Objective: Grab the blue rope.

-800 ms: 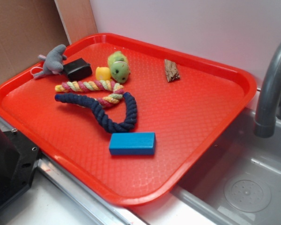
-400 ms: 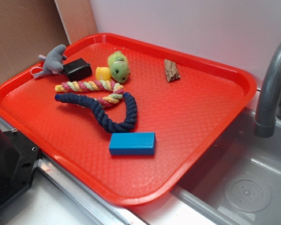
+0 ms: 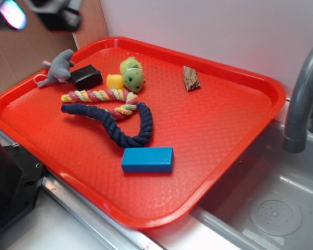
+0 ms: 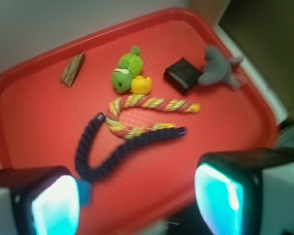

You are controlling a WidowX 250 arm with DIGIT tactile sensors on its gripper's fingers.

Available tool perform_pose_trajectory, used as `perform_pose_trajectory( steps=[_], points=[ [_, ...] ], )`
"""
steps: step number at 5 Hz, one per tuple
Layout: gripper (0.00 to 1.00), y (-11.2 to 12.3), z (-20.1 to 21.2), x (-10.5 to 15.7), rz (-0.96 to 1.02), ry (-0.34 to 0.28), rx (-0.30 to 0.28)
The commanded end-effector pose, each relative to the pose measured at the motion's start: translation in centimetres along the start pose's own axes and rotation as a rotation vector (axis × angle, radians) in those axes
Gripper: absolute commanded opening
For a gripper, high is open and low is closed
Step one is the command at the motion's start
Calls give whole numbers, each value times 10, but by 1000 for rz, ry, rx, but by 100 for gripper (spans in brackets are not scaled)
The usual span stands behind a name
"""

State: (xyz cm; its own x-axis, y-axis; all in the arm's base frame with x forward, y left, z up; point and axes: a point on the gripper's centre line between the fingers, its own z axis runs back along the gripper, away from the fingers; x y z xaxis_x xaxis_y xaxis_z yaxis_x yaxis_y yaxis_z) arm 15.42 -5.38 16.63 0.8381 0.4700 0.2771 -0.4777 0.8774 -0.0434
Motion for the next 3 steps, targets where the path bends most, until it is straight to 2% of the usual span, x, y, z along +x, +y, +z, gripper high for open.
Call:
perform_pose_trajectory(
  steps=[1, 2, 3],
  points=[
    [100, -11, -71, 19, 321, 124, 70],
    [100, -4, -105, 14, 286, 189, 101],
    [100, 18, -137, -1, 176, 226, 177]
  ],
)
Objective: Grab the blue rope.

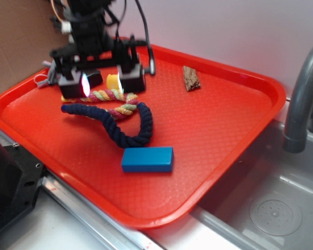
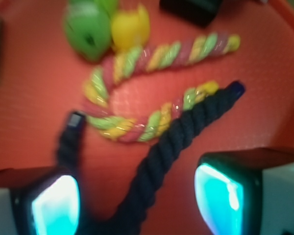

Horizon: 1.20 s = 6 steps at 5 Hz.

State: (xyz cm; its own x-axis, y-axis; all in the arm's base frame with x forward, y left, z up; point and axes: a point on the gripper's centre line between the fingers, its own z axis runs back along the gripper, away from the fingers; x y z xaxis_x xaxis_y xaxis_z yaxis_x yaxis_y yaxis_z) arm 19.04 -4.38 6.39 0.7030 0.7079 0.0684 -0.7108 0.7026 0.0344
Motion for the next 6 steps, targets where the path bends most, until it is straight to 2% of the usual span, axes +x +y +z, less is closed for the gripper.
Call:
perform_pose_trajectory(
  steps=[1, 2, 3, 4, 5, 6],
  points=[
    [91, 21, -40, 9, -162, 4, 83],
    [0, 25, -37, 6, -156, 6, 79],
    [0, 32, -22, 5, -172, -2, 37],
    [0, 26, 25, 15, -272, -11, -80],
    [0, 34, 74, 20, -374, 15, -168],
    [100, 42, 95, 19, -330, 24, -228]
  ],
)
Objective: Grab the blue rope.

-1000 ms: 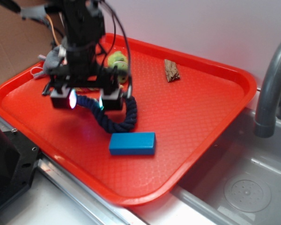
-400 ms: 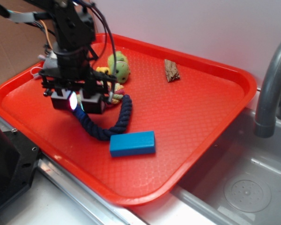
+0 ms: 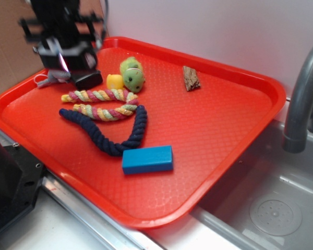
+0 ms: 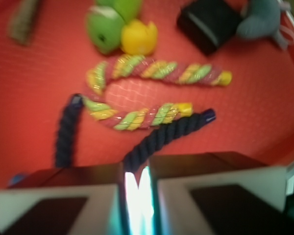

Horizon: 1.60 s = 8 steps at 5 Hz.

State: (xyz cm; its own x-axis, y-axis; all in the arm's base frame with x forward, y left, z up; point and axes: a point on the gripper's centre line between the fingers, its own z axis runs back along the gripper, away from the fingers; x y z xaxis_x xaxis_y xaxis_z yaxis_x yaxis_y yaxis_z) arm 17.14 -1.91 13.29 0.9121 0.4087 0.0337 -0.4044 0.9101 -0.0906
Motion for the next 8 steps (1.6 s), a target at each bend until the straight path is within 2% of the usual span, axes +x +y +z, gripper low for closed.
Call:
perform_pose_trajectory(
  steps=[1, 2, 3, 4, 5, 7, 8],
  points=[
    [100, 7, 29, 6, 32, -38, -80],
    [100, 7, 29, 6, 32, -38, -80],
    [100, 21, -17, -2, 272, -128, -74],
    [100, 14, -55, -10, 525, -130, -65],
    [100, 3, -82, -18, 577, -88, -50],
    [100, -10, -102, -20, 506, -16, 6],
    [0, -12, -114, -26, 485, 27, 42]
  ],
)
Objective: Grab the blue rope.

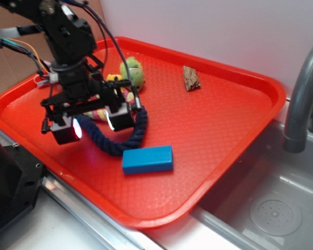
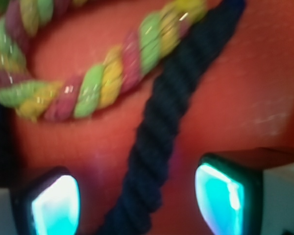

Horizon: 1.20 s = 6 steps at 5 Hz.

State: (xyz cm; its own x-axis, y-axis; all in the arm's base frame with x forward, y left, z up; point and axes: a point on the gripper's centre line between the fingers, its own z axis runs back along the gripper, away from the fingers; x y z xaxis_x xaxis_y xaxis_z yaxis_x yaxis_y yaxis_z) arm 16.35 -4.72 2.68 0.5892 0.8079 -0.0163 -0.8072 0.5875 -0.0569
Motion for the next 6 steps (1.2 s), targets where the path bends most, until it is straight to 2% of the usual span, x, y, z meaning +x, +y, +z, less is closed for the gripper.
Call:
perform_pose_trajectory(
  steps=[1, 2, 3, 4, 5, 6],
  points=[
    [0, 6, -16, -9, -44, 50, 46],
    [0, 5, -2, -4, -123, 68, -6],
    [0, 18, 47, 32, -385, -41, -169],
    [0, 33, 106, 64, -652, -205, -118],
    [0, 15, 158, 74, -904, -242, -155],
    [0, -14, 206, 57, -1013, -243, -180]
  ],
)
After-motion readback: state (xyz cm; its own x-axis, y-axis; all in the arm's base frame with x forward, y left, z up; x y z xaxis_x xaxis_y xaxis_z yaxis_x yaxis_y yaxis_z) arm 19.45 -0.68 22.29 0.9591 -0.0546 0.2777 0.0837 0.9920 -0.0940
